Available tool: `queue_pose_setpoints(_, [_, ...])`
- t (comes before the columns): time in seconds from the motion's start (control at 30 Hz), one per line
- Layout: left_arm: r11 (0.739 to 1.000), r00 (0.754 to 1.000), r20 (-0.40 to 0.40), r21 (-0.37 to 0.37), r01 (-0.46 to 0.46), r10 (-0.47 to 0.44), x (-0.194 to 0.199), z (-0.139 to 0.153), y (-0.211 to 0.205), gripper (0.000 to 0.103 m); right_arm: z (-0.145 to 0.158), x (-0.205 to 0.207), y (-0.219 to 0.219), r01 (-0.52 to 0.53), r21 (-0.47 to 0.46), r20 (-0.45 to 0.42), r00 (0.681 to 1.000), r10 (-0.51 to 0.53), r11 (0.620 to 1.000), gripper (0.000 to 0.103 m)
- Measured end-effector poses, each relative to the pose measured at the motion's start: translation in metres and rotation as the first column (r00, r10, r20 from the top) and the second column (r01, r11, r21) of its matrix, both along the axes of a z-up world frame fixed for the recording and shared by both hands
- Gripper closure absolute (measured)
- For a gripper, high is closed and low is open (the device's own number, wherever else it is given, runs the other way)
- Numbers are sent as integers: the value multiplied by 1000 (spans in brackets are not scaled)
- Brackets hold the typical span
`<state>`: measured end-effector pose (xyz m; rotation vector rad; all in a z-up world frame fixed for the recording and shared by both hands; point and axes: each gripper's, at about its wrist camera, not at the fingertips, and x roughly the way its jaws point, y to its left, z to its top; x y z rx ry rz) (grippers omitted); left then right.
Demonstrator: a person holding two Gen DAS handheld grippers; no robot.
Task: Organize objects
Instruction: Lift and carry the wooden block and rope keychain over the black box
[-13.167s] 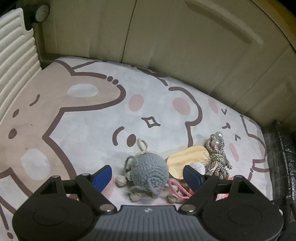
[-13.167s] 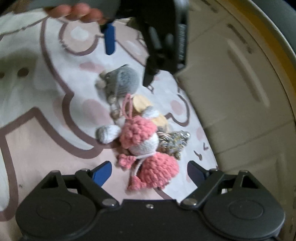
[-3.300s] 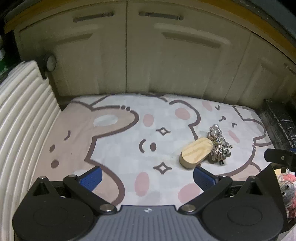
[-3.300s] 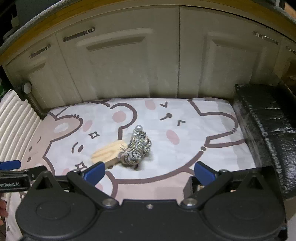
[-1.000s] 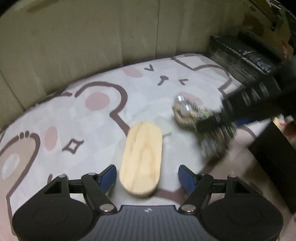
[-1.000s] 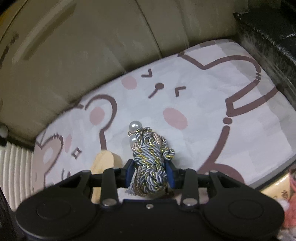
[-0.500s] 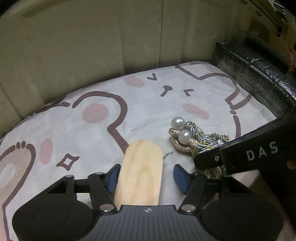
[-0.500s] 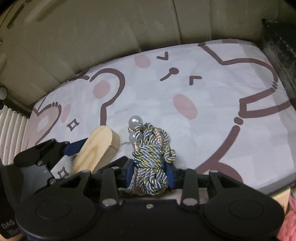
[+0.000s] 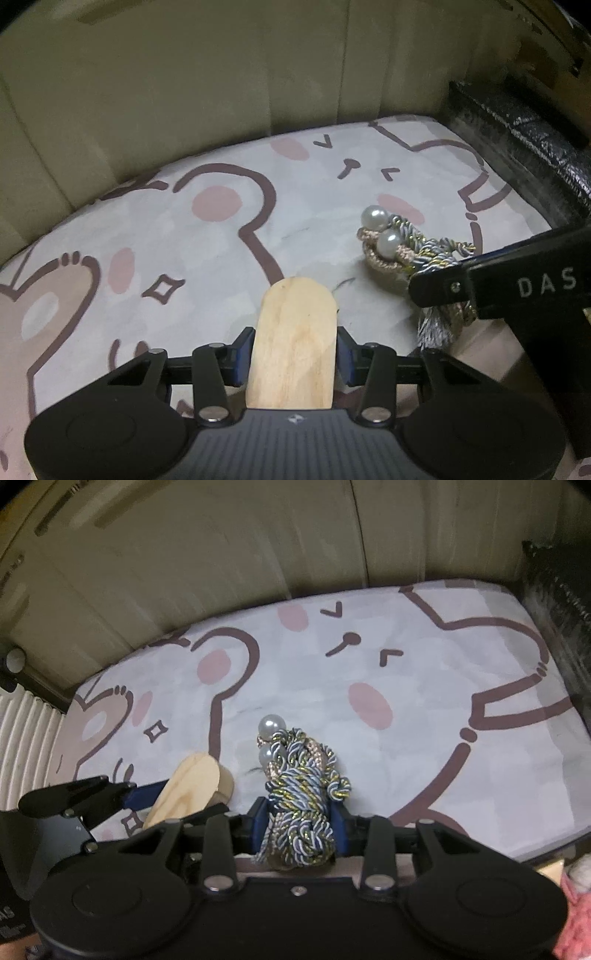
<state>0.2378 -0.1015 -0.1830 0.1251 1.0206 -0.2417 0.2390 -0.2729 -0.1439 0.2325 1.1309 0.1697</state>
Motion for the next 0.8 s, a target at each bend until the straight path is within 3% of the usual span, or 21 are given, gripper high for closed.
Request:
queue_pose_setpoints(0.5, [995, 993, 63, -23, -98, 99, -39, 61, 15, 57, 54, -38, -2, -12, -14, 110, 994, 13, 1000, 66])
queue_pose_setpoints(0.8, [979, 977, 83, -73, -190, 196, -68, 91, 26, 57, 87, -69, 1, -13, -37, 179, 984, 20, 999, 66])
